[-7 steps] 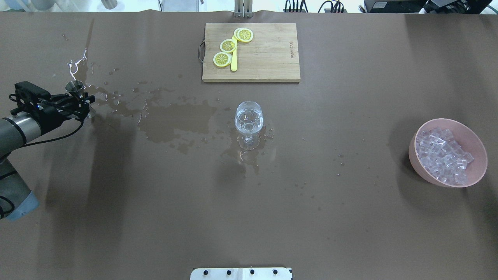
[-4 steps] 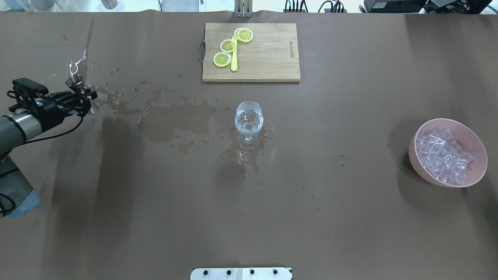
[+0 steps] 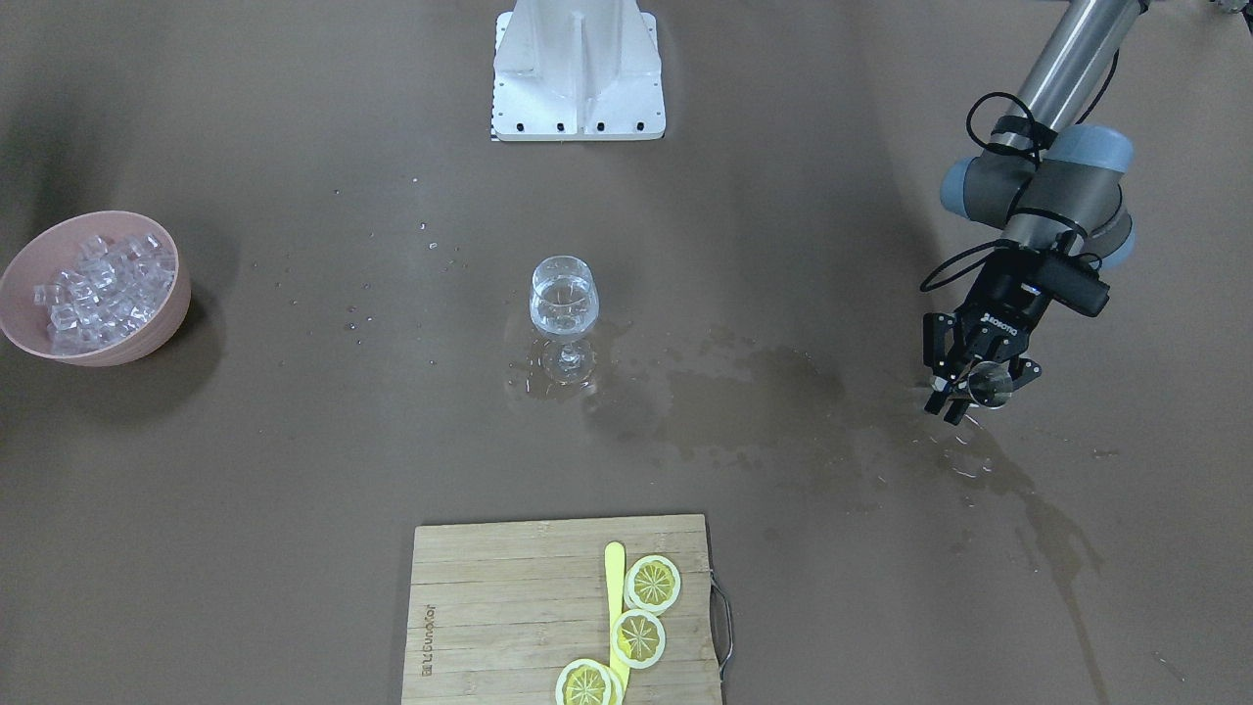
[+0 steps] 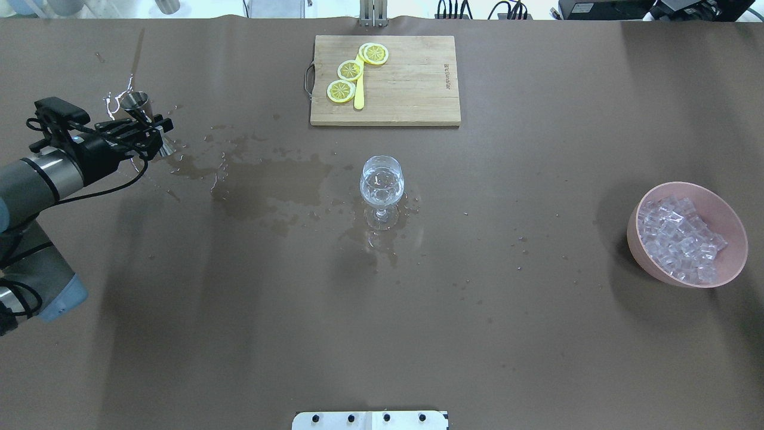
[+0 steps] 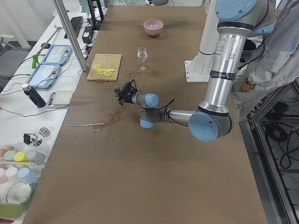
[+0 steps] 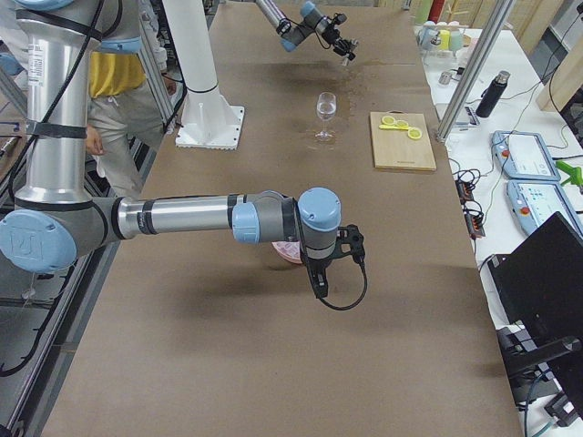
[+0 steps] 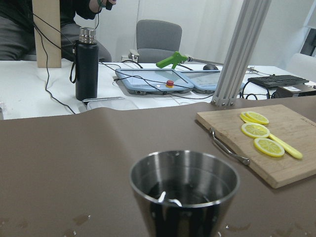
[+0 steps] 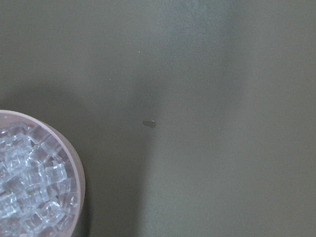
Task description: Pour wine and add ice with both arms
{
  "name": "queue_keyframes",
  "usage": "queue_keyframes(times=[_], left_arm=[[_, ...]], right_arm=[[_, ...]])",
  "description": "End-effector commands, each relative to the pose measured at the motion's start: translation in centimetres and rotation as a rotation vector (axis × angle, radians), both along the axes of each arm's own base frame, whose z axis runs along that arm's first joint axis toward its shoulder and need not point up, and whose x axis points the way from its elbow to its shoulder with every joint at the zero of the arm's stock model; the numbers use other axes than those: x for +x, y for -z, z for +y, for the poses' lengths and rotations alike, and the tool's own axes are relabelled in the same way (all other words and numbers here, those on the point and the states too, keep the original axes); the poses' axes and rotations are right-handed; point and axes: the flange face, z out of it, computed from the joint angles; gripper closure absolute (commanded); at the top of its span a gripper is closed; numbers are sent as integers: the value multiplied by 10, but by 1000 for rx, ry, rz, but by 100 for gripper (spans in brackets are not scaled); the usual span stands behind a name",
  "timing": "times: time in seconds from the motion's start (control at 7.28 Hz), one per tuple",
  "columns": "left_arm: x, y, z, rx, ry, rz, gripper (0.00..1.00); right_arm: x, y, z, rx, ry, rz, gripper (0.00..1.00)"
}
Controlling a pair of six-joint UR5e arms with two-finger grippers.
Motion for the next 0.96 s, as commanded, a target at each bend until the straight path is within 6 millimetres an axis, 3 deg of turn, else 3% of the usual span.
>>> queue_keyframes(times=[0.0, 0.27, 0.55, 0.82], left_arm=[[19, 71, -11, 8, -46, -4, 100], [22, 128, -12, -1, -45, -15, 100], [25, 149, -17, 22, -14, 9, 100], [54, 170, 15, 97, -18, -9, 100]], right_arm=[[0, 3, -2, 9, 2, 1, 0], [1, 2, -2, 4, -2, 1, 0], [0, 0, 2, -5, -3, -12, 0], [0, 4, -1, 6, -1, -13, 0]])
